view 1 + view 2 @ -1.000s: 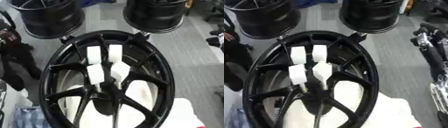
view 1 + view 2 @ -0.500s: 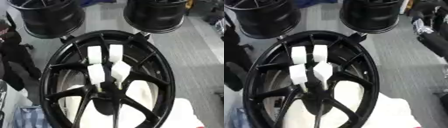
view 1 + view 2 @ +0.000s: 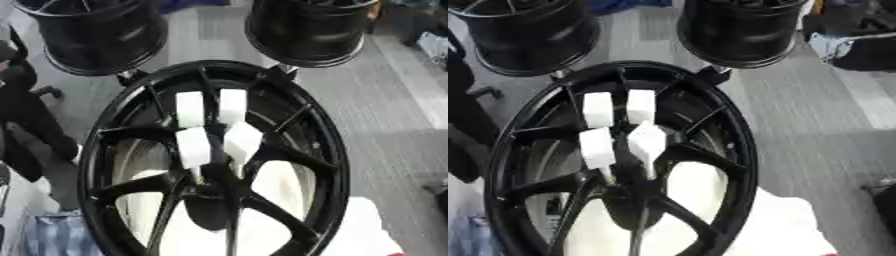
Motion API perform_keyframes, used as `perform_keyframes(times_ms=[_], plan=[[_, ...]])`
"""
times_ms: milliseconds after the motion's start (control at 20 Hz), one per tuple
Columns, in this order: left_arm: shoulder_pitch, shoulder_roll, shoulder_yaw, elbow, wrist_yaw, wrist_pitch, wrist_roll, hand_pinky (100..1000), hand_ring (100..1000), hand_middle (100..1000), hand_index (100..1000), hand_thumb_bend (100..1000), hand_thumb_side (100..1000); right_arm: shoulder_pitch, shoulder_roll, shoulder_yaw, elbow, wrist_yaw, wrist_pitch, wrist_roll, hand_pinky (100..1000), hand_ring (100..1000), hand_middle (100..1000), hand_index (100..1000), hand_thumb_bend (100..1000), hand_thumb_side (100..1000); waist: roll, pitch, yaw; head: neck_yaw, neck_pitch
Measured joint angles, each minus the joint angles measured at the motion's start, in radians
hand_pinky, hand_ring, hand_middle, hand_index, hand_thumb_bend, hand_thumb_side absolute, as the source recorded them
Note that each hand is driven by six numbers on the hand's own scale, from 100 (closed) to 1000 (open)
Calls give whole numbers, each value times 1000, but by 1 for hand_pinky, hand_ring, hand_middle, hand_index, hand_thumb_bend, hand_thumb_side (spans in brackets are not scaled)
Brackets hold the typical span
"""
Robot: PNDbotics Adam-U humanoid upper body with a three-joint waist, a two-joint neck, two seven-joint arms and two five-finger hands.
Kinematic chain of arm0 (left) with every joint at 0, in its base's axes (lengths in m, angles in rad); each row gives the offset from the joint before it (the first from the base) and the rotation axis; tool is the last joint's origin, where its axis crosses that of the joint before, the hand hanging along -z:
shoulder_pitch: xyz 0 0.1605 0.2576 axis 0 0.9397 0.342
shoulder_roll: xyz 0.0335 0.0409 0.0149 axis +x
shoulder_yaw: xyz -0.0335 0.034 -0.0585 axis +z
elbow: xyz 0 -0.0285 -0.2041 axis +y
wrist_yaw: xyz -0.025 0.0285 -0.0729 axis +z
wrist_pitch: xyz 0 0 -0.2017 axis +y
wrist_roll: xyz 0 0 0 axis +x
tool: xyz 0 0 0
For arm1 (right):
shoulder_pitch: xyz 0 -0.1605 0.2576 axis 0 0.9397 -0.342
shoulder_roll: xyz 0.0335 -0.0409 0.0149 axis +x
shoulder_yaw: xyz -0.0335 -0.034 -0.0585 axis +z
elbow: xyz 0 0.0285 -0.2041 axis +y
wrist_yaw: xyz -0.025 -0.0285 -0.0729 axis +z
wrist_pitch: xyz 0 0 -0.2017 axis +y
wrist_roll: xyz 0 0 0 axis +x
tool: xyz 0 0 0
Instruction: Pull the pin out of the wheel hub.
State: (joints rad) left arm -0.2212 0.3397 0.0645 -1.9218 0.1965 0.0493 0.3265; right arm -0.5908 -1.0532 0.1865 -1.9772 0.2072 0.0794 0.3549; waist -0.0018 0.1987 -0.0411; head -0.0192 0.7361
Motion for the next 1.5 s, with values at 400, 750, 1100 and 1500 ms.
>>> perform_keyframes(times_ms=[400, 750, 1100, 1500], plan=[[0, 12, -6, 0, 0, 2, -7, 735, 772, 661, 867, 100, 789, -242, -10, 173, 119, 11, -152, 348, 908, 860, 793, 833, 100, 490, -14, 0, 5, -12, 0], [0, 12, -9, 1, 0, 3, -9, 735, 773, 661, 867, 100, 789, -382, 82, 284, 248, -12, -215, 515, 905, 856, 791, 833, 100, 537, -18, -1, 3, -17, -2], [0, 12, -12, 1, 0, 3, -14, 735, 775, 662, 868, 100, 789, -494, 186, 367, 311, -60, -233, 543, 885, 831, 776, 843, 100, 600, -25, -2, 9, -35, -8], [0, 12, -5, 4, 0, 2, -5, 736, 773, 661, 866, 100, 786, -555, 310, 453, 406, -111, -240, 551, 873, 818, 767, 858, 100, 641, -25, -8, 13, -58, -9]])
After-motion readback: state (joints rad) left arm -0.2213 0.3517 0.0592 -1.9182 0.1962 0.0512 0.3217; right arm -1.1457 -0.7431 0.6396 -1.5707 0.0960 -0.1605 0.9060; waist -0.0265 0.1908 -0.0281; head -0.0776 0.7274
